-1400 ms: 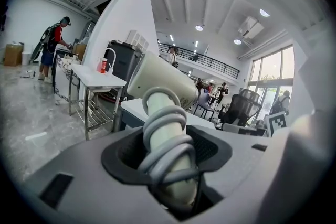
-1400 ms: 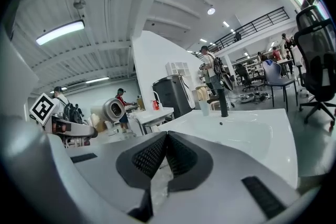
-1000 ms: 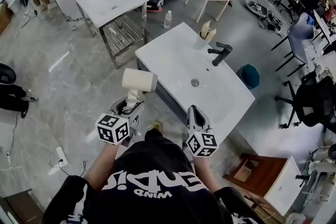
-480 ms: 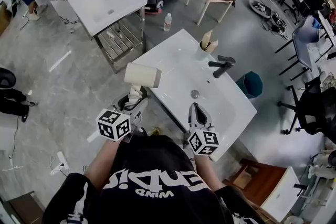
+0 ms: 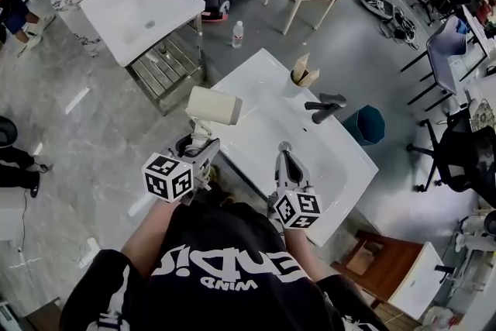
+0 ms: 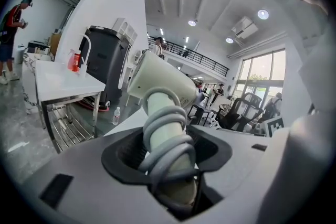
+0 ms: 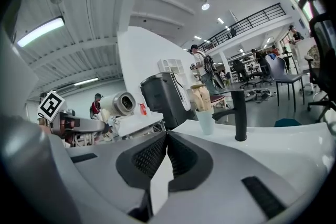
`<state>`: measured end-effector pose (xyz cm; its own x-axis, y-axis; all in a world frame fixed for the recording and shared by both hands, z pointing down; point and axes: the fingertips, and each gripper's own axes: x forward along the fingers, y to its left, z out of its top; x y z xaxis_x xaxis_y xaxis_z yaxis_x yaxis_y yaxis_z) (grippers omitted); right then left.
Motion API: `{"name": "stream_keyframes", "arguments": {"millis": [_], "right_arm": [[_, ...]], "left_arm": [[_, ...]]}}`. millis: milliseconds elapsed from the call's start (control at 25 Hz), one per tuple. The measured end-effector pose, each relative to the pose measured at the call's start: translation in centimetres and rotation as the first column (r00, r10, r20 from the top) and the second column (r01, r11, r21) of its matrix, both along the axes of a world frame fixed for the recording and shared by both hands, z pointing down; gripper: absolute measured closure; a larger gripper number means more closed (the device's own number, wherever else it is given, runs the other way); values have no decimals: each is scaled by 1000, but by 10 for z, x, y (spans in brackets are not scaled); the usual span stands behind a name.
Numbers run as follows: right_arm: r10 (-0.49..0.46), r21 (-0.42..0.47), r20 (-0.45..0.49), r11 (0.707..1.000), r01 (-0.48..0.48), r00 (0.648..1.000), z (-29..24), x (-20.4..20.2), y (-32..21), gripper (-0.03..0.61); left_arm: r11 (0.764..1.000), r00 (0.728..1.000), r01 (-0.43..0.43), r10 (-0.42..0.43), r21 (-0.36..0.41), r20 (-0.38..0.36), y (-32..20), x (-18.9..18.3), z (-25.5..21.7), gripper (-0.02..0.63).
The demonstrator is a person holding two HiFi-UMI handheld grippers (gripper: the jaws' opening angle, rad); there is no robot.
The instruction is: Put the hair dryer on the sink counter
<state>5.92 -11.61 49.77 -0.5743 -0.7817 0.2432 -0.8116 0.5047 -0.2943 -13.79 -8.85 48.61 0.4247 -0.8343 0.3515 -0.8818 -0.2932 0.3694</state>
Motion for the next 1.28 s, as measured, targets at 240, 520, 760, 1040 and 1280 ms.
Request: {"name": "stream_keyframes", "arguments": {"millis": [240,520,760,1040,1280], "right_arm": [[59,-1,6,998,-59,998,-2,-14,-25,555],[147,-4,14,989,-147,989,3,-19,-50,555],[215,-2,13,977,-215,977,3,-19,-63,555],[281,-1,1,960,-281,960,6,-13,-69,555],[315,-2,-7,949,-315,949,9,-9,-72,555]], "left_arm": [[996,997,-81,82,-35,14,-39,-12,7,385],[984,986,-166,167,-69,-3,-84,-13,27,383],[964,969,-246,245,-102,-14,-114,-9,43,383],[938,946,-322,324,-130,-2,-144,0,62,383],[920,930,-362,367,-149,3,-172,10,79,383]]}}
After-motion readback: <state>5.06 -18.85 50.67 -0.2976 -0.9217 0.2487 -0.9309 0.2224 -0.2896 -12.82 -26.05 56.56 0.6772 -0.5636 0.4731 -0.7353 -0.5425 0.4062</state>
